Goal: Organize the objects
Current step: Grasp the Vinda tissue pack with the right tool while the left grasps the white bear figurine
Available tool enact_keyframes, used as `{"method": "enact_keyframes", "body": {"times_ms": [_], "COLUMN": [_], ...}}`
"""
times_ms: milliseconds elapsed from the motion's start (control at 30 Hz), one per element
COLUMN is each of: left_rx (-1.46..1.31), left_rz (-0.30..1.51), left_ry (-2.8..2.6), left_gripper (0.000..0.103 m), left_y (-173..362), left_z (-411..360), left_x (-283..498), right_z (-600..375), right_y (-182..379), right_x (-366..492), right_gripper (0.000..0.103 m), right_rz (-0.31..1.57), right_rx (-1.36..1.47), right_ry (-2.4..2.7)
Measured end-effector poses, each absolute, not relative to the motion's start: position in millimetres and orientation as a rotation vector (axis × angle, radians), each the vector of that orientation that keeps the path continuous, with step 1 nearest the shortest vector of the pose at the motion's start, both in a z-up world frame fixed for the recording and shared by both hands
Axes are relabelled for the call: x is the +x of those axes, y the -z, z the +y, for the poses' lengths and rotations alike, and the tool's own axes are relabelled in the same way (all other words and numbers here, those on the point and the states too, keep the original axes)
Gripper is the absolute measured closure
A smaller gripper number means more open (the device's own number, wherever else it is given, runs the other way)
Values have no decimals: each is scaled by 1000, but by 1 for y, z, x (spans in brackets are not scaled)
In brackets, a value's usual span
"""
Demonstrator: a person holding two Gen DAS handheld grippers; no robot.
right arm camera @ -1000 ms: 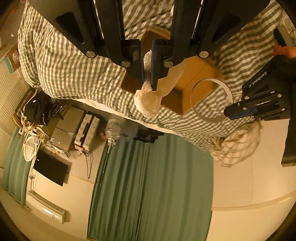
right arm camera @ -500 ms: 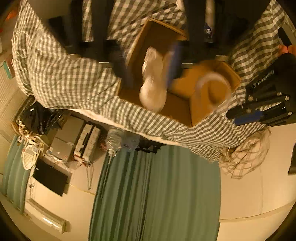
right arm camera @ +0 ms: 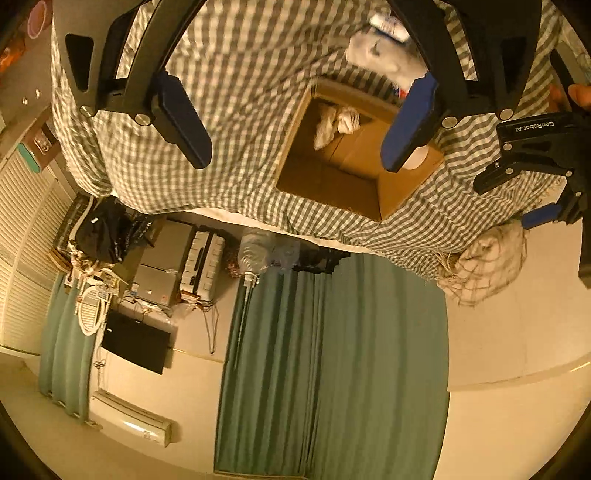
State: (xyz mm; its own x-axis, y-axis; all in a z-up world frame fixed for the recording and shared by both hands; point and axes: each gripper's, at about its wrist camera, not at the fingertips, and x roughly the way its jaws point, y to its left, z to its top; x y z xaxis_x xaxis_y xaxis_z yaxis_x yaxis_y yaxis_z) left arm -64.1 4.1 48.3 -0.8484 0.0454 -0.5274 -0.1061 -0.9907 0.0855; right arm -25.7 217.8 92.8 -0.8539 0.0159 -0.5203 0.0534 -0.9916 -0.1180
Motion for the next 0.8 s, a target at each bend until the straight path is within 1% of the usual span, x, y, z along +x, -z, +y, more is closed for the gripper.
{"method": "enact_keyframes", "body": {"times_ms": [133, 233, 367, 467, 600, 700, 800], "left_rx": [-851, -899, -975, -1035, -1125, -1161, -1175], "left_rz": [147, 108, 90, 97, 169, 154, 103], "left_ry": [-2958, -2954, -2959, -2934, -2902, -2896, -2885], "left_gripper": [0, 0, 0, 0, 0, 0, 0], "left_y": [-37, -18, 18, 46, 79, 92, 95], "left_z": [-2, -7, -10, -6, -2, -6, -12], "left_x": [-42, -30, -24, -23, -29, -34, -37], "right_z": [214, 202, 184, 169, 159, 161, 162], "right_y": [-90, -73, -35, 6, 59, 87, 99], "right_x": [5, 16, 15, 4, -14, -25, -32], "right_gripper": [7, 7, 7, 7, 7, 7, 7], "right_rz": [223, 216, 236, 232, 242, 154, 109], "right_rx": [844, 869, 959, 1088, 1283, 1386, 1440], "right_ry": [3012, 2966, 2892, 2823, 2723, 2648, 2603]}}
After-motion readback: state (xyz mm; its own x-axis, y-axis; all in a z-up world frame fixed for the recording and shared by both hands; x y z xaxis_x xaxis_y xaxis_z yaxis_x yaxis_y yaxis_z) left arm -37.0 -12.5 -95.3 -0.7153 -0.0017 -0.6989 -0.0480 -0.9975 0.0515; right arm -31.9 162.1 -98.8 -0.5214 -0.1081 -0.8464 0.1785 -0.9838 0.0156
